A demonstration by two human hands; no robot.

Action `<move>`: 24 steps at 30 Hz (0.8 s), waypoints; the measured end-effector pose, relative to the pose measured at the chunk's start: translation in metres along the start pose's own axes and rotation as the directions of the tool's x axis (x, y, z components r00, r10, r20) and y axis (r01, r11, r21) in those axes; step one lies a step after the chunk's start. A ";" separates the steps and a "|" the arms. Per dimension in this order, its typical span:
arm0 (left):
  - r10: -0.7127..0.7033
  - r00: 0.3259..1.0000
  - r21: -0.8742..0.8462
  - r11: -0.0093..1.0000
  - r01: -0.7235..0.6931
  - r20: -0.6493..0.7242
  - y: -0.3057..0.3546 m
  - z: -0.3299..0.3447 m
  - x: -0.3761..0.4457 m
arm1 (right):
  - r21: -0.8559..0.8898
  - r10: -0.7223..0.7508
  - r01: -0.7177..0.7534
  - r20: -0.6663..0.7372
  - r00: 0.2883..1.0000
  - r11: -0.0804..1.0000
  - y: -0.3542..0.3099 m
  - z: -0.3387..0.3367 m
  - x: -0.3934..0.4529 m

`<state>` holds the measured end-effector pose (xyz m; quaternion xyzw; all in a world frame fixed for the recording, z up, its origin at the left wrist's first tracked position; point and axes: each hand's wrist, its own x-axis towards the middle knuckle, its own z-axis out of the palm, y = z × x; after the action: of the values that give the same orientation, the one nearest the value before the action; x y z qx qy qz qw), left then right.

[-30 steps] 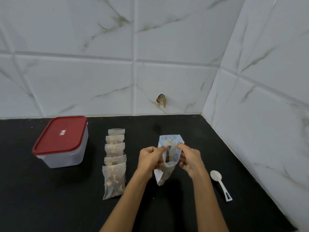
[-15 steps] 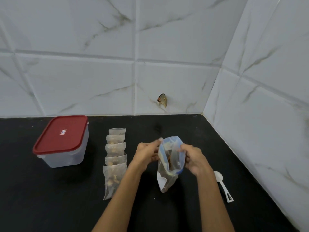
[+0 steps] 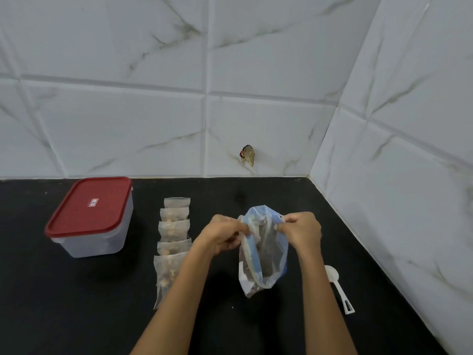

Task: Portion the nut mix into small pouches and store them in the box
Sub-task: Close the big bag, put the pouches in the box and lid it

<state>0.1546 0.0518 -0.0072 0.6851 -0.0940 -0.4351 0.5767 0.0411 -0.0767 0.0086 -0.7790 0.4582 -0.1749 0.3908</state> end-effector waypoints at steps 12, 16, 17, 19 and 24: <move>0.270 0.959 0.220 0.944 -0.246 -0.083 0.000 0.008 0.009 | 0.392 0.227 -0.361 0.347 0.910 0.846 -0.013 0.014 0.005; 0.098 0.995 -0.048 0.994 -0.097 0.015 -0.001 0.009 0.008 | 0.490 0.223 -0.400 0.381 0.897 0.774 -0.011 0.015 0.009; 0.070 0.997 -0.093 0.993 -0.068 0.026 -0.002 0.010 0.009 | 0.514 0.217 -0.408 0.391 0.895 0.755 -0.010 0.014 0.010; 0.021 0.999 -0.172 0.985 -0.013 0.041 -0.003 0.009 0.009 | 0.539 0.186 -0.410 0.421 0.888 0.735 -0.010 0.011 0.010; -0.107 0.989 -0.270 0.954 0.132 0.107 0.000 0.002 0.007 | 0.484 0.192 -0.494 0.546 0.816 0.723 -0.005 0.004 0.007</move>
<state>0.1572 0.0455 -0.0110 0.5818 -0.0169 -0.5086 0.6344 0.0494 -0.0793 0.0093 -0.5280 0.4118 -0.0449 0.7413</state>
